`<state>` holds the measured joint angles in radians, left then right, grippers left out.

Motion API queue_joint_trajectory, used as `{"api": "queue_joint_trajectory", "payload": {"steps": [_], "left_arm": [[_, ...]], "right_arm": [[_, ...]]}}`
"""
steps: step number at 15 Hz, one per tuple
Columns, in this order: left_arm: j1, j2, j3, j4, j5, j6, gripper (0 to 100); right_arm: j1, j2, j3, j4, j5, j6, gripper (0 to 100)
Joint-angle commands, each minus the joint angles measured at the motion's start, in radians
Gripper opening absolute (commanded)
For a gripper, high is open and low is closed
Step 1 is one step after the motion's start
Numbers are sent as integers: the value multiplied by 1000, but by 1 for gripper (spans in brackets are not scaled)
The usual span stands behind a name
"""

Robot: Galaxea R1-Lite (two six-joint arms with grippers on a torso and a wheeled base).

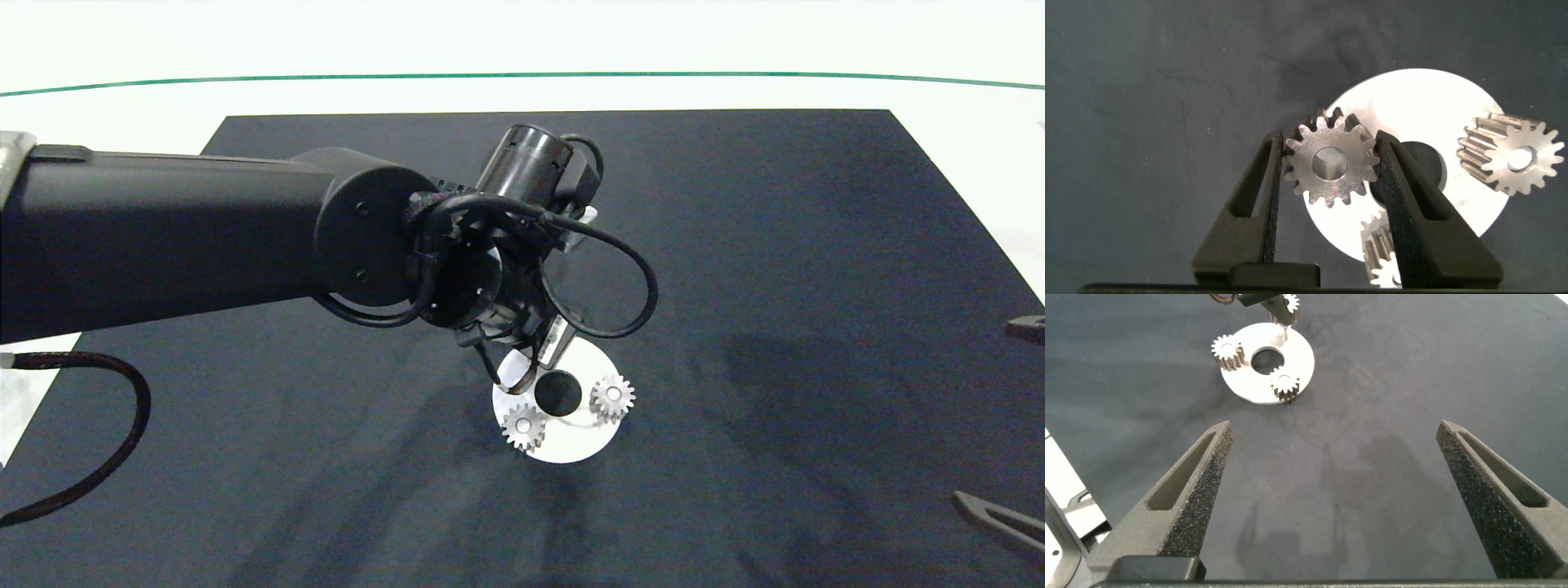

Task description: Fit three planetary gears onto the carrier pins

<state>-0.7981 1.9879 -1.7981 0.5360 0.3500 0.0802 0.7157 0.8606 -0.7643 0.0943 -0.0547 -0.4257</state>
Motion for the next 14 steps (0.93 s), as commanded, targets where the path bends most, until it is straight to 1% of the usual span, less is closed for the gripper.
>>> {"api": "queue_joint_trajectory", "payload": {"steps": [1, 5, 14], "left_arm": [[-9, 0, -4, 2, 3, 0, 19], [-27, 3, -10, 1, 1, 1, 19], [-24, 28, -18, -1, 3, 1, 19]], "right_arm": [[1, 1, 0, 1, -1, -2, 100], [1, 1, 0, 1, -1, -4, 100], [1, 0, 0, -1, -1, -4, 100]]}}
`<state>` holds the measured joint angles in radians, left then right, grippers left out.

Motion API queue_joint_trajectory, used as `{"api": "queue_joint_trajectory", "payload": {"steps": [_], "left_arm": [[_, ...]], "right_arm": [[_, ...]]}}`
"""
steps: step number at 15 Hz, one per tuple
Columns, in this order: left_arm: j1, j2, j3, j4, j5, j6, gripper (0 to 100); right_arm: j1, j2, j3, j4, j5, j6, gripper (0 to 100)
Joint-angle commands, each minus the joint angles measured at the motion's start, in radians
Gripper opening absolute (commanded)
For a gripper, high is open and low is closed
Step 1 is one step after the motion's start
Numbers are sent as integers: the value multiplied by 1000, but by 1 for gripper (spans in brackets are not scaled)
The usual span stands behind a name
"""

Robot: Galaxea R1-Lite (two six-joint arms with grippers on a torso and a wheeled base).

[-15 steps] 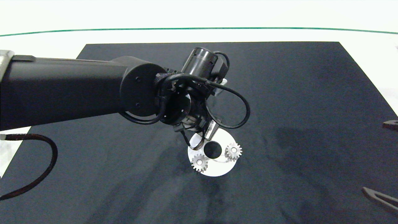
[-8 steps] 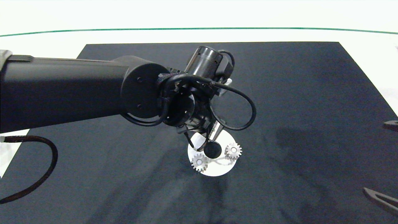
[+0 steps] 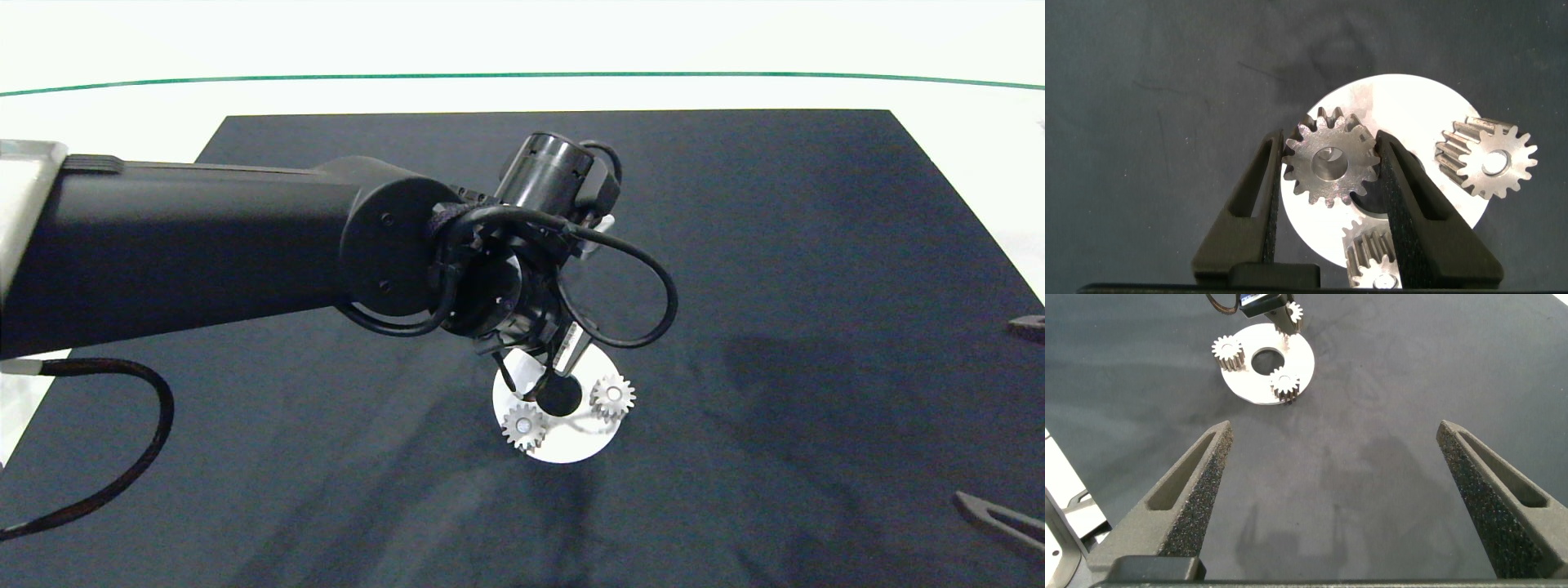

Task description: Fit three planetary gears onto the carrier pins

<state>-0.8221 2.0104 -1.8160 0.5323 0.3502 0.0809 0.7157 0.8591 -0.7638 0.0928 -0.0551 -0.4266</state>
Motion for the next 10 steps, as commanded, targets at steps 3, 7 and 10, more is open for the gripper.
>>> {"api": "queue_joint_trajectory", "payload": {"steps": [3, 7, 10], "left_arm": [[-2, 14, -5, 3, 3, -1, 19], [-2, 19, -16, 3, 3, -6, 19], [-2, 24, -22, 3, 3, -7, 19]], "right_arm": [[1, 3, 0, 2, 0, -3, 100], [1, 4, 1, 2, 0, -3, 100], [1, 6, 1, 2, 0, -3, 100]]}}
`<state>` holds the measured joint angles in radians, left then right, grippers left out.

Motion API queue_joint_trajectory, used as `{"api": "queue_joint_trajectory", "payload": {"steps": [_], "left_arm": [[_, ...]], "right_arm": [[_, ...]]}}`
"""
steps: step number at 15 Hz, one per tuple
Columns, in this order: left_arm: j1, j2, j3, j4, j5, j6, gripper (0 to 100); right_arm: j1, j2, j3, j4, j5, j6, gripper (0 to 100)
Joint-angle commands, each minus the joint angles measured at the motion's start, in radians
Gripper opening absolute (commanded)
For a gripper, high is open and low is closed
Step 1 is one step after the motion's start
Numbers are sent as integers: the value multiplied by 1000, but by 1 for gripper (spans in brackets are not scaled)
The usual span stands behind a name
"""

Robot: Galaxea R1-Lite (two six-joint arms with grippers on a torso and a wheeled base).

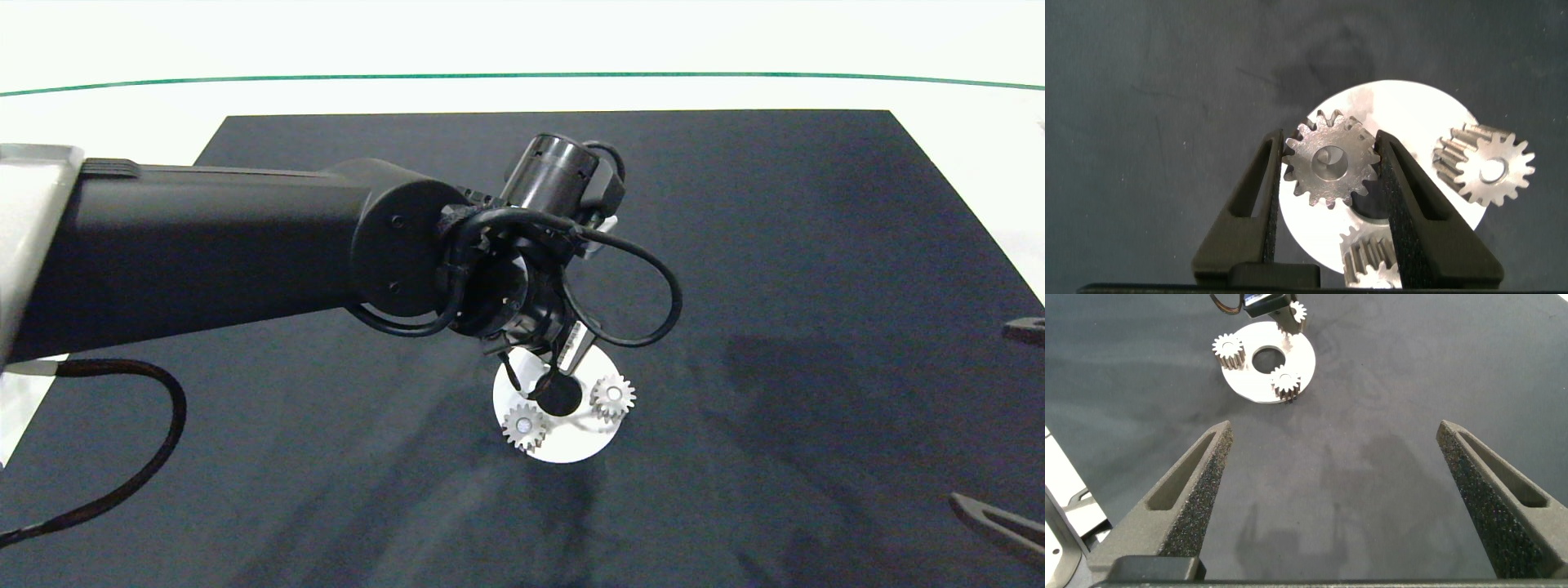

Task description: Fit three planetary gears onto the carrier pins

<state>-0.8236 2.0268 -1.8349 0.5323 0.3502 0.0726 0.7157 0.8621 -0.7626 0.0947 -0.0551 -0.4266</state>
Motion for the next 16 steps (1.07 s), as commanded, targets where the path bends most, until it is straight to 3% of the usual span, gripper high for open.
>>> {"api": "queue_joint_trajectory", "payload": {"steps": [1, 16], "left_arm": [[0, 7, -3, 3, 3, 1, 19], [11, -2, 8, 3, 3, -7, 19]], "right_arm": [[1, 3, 0, 0, 0, -3, 100], [2, 3, 2, 2, 0, -3, 100]]}}
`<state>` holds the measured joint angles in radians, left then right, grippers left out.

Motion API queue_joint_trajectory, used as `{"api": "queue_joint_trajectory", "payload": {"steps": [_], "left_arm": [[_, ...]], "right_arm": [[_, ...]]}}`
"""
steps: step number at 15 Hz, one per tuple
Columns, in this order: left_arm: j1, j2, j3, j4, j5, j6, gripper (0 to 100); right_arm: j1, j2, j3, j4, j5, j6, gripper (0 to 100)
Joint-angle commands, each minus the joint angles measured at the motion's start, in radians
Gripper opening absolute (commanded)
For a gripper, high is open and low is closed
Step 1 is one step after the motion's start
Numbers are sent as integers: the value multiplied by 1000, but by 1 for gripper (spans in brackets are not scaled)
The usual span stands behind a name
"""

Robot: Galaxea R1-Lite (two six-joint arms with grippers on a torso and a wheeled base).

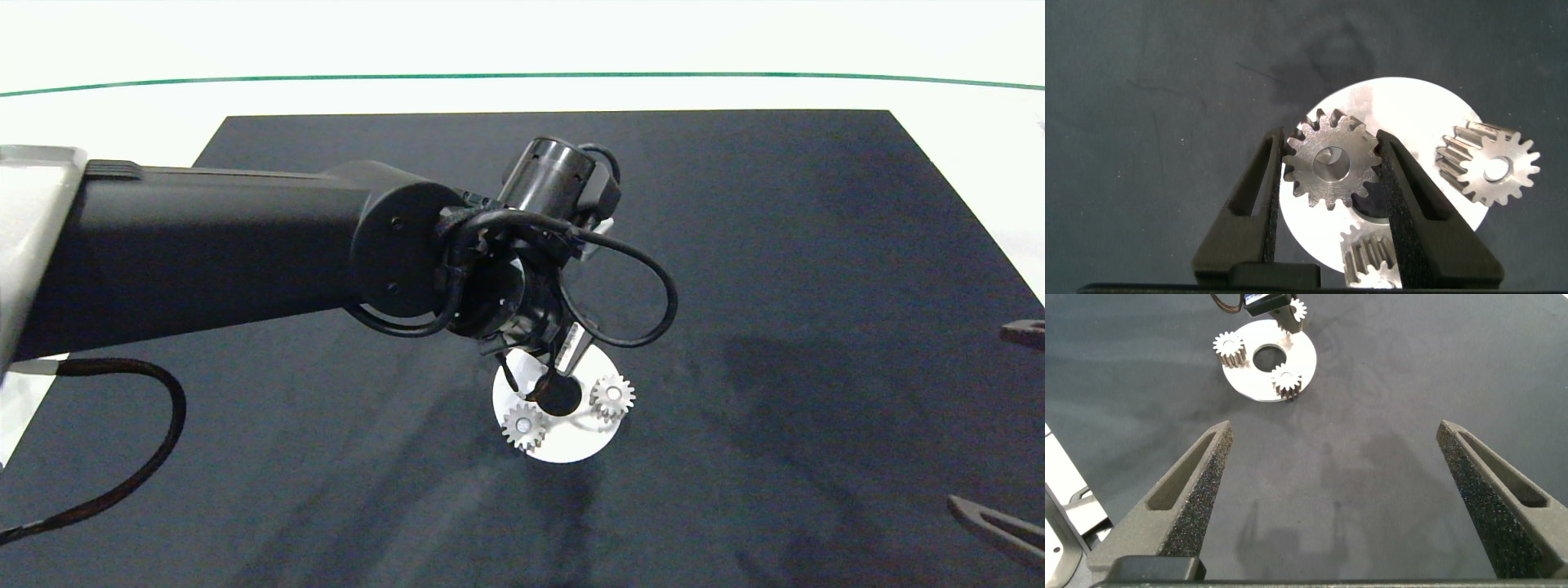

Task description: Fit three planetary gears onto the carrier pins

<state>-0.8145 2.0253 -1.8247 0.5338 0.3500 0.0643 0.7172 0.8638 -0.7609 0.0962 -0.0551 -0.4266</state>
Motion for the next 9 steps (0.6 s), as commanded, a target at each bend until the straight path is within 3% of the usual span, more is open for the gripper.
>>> {"api": "queue_joint_trajectory", "payload": {"steps": [1, 9], "left_arm": [[1, 0, -4, 2, 3, 3, 19], [-2, -5, 1, 3, 3, -9, 19]], "right_arm": [[1, 1, 0, 0, 0, -3, 100], [10, -2, 0, 0, 0, -3, 100]]}}
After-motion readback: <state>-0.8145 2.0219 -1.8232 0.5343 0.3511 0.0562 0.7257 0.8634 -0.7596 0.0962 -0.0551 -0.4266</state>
